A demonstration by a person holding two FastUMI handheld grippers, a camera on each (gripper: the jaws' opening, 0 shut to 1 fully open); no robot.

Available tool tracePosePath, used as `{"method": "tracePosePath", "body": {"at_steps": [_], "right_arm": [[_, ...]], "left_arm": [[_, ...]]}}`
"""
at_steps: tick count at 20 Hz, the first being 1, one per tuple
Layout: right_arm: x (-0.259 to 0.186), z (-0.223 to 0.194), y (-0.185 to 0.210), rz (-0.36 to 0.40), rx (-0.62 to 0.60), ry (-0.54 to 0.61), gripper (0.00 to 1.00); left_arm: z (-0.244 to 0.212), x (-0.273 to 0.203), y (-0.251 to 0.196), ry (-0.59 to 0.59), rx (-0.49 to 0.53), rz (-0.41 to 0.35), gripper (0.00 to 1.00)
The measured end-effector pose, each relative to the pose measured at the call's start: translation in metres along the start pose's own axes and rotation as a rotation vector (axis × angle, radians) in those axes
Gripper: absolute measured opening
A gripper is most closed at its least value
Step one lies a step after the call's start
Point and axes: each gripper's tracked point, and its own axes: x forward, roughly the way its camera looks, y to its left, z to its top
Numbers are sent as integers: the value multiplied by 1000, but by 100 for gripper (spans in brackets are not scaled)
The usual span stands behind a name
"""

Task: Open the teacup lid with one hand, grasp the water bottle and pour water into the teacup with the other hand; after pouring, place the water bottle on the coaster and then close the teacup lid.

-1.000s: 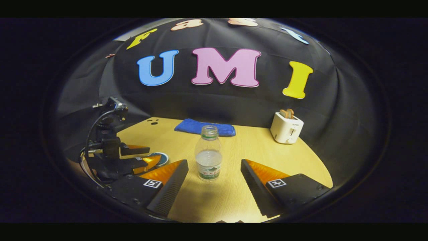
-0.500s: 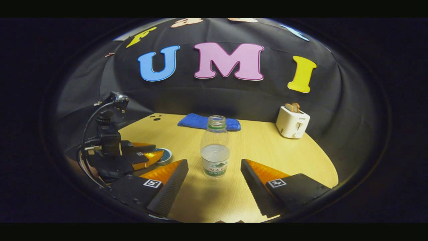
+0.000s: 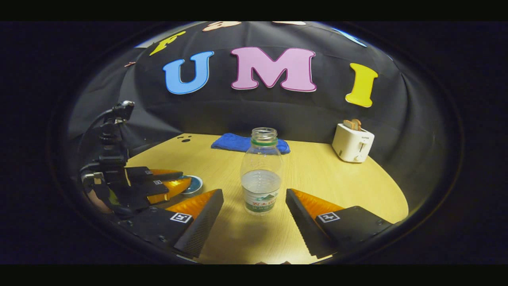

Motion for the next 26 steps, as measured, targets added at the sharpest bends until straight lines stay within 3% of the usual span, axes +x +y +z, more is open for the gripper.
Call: {"method": "tracePosePath", "body": {"at_steps": [3, 9, 14, 19, 20, 24, 26], "right_arm": [[10, -3, -2, -17, 12, 0, 98], [32, -7, -10, -77, 53, -9, 99], [54, 0, -7, -93, 88, -34, 98], [60, 5, -13, -126, 73, -84, 98], [62, 2, -12, -127, 70, -81, 98], [67, -1, -11, -126, 58, -78, 90], [66, 5, -11, -129, 51, -100, 77]], "left_arm": [[8, -4, 4, -21, -30, 2, 30], [24, -20, 21, -52, -113, 28, 26], [22, -33, 31, -49, -100, 46, 22], [16, -33, 28, -47, -103, 36, 26], [14, -32, 26, -49, -106, 29, 22], [8, -28, 24, -48, -120, 24, 26], [5, -28, 25, -44, -135, 25, 26]]}}
